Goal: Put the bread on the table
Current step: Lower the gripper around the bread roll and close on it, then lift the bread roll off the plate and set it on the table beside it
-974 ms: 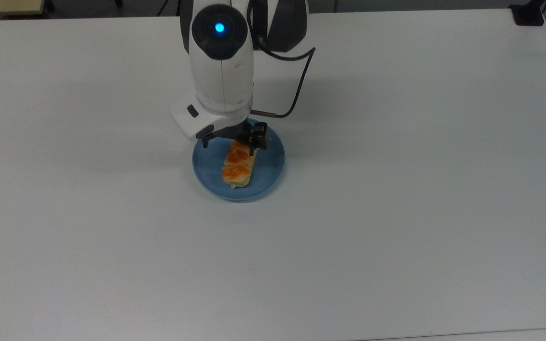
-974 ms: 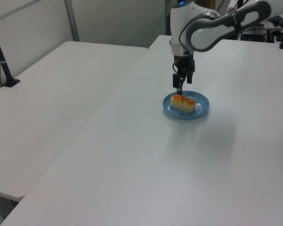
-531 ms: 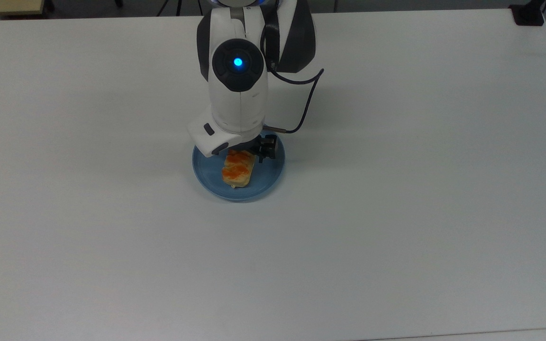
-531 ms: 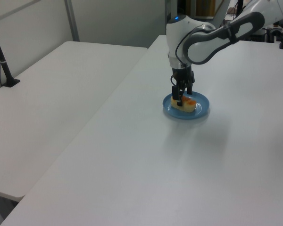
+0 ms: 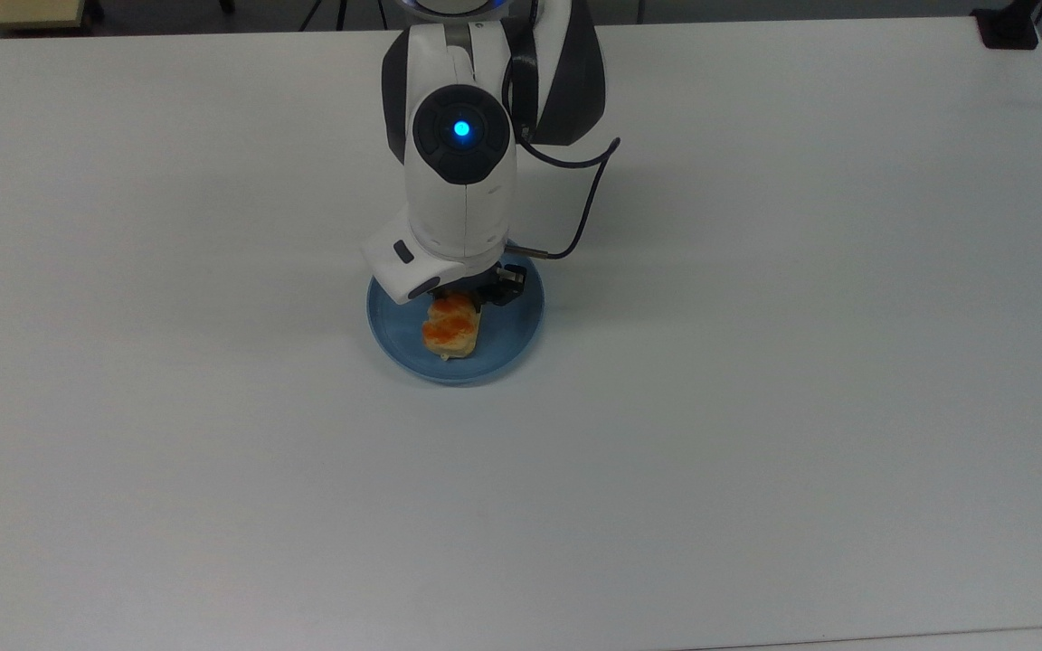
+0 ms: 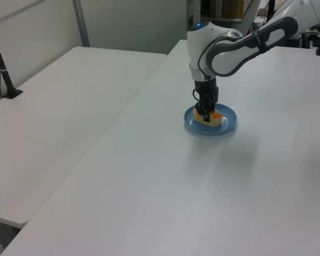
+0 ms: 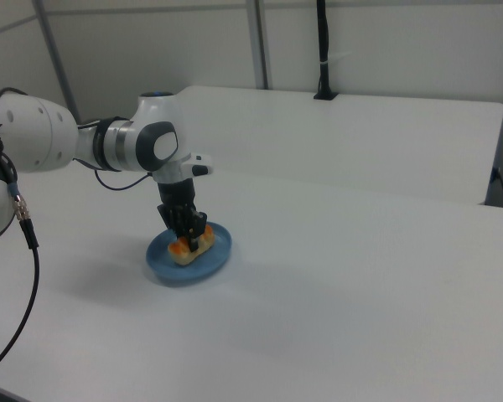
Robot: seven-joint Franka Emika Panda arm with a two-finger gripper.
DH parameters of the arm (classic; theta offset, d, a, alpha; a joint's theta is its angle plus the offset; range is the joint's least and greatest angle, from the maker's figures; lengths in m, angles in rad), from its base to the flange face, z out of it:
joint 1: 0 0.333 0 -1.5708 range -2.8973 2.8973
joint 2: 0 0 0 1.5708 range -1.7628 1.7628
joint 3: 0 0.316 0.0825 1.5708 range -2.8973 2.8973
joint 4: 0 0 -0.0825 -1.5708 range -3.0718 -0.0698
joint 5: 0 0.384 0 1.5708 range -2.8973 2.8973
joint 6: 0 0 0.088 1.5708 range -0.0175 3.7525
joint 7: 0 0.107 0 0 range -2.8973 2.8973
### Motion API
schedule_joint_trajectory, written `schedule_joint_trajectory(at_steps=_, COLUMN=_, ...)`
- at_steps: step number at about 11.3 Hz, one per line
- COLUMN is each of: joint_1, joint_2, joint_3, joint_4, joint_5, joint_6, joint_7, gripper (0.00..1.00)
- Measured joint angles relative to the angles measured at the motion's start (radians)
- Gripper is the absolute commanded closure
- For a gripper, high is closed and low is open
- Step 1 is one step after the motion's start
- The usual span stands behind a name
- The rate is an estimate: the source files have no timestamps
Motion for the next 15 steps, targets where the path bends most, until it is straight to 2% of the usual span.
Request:
schedule_joint_trajectory(at_steps=4, joint_1=0.016, joint_2=-0.062, joint_3=0.010, joint_4=0.006, joint_5=-0.002, joint_6=-0.010, joint_7=-0.001, gripper=0.66)
schedule_joint_trajectory(at_steps=8, joint_1=0.189, joint_2=-0.079, joint_3=0.018, joint_4=0.002, joint_5=-0.002, joint_6=-0.017, joint_7=0.088, gripper=0.57)
schedule_joint_trajectory(at_steps=9, joint_1=0.222, joint_2=-0.077, joint_3=0.018, joint_4=0.000, joint_5=-0.002, joint_6=-0.017, joint_7=0.110, gripper=0.51)
schedule_joint_trajectory(at_steps=11, joint_1=0.253, joint_2=-0.059, joint_3=0.018, joint_4=-0.005, joint_5=-0.002, joint_6=-0.012, joint_7=0.131, gripper=0.26)
schedule_joint_trajectory(at_steps=12, joint_1=0.254, joint_2=-0.047, joint_3=0.017, joint_4=-0.005, joint_5=-0.002, joint_6=0.006, joint_7=0.132, gripper=0.00)
schedule_joint_trajectory(at_steps=15, joint_1=0.250, joint_2=-0.028, joint_3=0.014, joint_4=-0.004, joint_5=-0.012, joint_6=0.024, joint_7=0.132, gripper=0.00)
